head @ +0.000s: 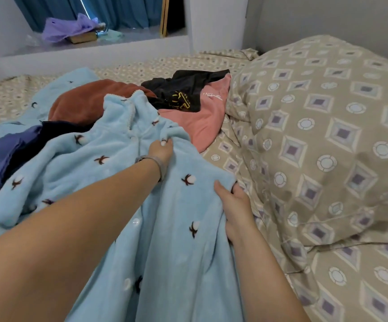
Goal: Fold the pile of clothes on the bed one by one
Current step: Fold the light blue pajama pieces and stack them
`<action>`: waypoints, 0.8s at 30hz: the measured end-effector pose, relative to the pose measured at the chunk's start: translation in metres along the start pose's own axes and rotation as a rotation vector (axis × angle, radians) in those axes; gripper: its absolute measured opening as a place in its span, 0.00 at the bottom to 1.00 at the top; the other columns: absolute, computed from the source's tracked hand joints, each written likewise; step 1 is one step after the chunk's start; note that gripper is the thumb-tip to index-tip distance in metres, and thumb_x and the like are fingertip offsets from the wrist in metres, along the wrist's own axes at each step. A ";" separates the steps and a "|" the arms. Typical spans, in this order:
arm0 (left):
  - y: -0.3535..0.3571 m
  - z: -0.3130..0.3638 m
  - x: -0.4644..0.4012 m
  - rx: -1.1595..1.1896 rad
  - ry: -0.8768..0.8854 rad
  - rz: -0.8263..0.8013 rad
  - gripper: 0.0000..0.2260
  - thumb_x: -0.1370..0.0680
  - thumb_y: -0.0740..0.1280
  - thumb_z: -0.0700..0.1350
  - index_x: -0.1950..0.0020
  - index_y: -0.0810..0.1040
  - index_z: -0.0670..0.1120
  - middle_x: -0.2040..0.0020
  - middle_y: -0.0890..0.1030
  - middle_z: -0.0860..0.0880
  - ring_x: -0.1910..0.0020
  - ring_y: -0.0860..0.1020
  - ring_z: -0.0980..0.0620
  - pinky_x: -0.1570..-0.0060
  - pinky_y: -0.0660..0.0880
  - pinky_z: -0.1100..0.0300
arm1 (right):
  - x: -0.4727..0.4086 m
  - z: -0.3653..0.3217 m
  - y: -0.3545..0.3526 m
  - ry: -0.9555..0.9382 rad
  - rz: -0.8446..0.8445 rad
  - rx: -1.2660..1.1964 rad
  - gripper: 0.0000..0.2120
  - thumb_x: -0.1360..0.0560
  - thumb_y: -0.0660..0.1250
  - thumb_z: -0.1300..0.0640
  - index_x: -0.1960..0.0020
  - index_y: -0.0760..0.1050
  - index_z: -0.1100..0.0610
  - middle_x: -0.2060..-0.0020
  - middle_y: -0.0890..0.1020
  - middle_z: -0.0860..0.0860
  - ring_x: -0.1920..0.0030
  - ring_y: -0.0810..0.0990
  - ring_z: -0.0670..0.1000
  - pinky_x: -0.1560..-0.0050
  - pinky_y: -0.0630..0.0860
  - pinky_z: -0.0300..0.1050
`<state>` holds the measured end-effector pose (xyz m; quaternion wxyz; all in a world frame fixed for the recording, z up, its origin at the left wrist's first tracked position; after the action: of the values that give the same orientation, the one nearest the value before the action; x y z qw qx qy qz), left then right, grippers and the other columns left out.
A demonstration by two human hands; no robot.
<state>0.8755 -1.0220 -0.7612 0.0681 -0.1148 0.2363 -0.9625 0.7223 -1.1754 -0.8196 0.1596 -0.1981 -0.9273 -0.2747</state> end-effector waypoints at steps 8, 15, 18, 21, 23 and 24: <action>-0.002 0.009 -0.004 -0.089 0.145 0.038 0.23 0.16 0.50 0.54 0.27 0.67 0.43 0.29 0.70 0.43 0.31 0.68 0.43 0.32 0.62 0.56 | 0.004 -0.004 0.008 0.011 -0.271 0.316 0.26 0.22 0.64 0.68 0.36 0.61 0.43 0.43 0.79 0.48 0.41 0.79 0.52 0.39 0.76 0.54; -0.001 -0.053 0.032 0.047 -0.098 -0.504 0.27 0.33 0.78 0.48 0.37 0.75 0.43 0.40 0.81 0.46 0.45 0.81 0.47 0.43 0.78 0.50 | 0.001 -0.008 -0.012 0.099 -0.182 0.375 0.24 0.33 0.77 0.67 0.39 0.77 0.61 0.47 0.84 0.57 0.49 0.84 0.56 0.45 0.80 0.54; -0.008 -0.070 0.058 0.056 -0.190 -0.584 0.27 0.32 0.78 0.46 0.37 0.76 0.38 0.43 0.82 0.44 0.46 0.82 0.46 0.46 0.79 0.53 | 0.019 -0.012 -0.010 0.188 -0.265 0.463 0.28 0.36 0.79 0.67 0.38 0.76 0.59 0.49 0.85 0.55 0.51 0.85 0.54 0.50 0.82 0.53; -0.016 -0.088 0.096 0.054 -0.277 -0.692 0.36 0.41 0.82 0.51 0.38 0.76 0.39 0.45 0.84 0.45 0.47 0.83 0.45 0.42 0.78 0.48 | 0.044 -0.022 -0.023 0.217 -0.190 0.672 0.27 0.33 0.79 0.59 0.37 0.73 0.60 0.50 0.83 0.53 0.57 0.84 0.49 0.69 0.80 0.41; -0.026 -0.102 0.131 -0.002 -0.309 -0.754 0.35 0.42 0.82 0.53 0.39 0.78 0.41 0.46 0.84 0.46 0.47 0.83 0.46 0.42 0.78 0.48 | 0.059 -0.024 -0.037 0.199 -0.101 0.809 0.34 0.32 0.79 0.52 0.32 0.67 0.58 0.45 0.79 0.53 0.53 0.82 0.52 0.68 0.79 0.44; -0.031 -0.112 0.146 -0.047 -0.325 -0.755 0.35 0.41 0.82 0.54 0.40 0.78 0.41 0.47 0.84 0.45 0.47 0.83 0.46 0.43 0.78 0.47 | 0.065 -0.027 -0.043 0.133 -0.054 0.914 0.33 0.32 0.78 0.49 0.35 0.66 0.55 0.46 0.77 0.53 0.53 0.81 0.53 0.65 0.78 0.45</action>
<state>0.7040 -0.9722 -0.8156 -0.2561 -0.3456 0.1856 -0.8835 0.6513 -1.2056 -0.7907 0.2824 -0.0652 -0.9458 0.1464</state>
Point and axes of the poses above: each hand's wrist, its own x-axis away from the middle knuckle, its own y-axis out of the palm, z = x × y, the point moved 6 cm from there along -x, towards the middle knuckle
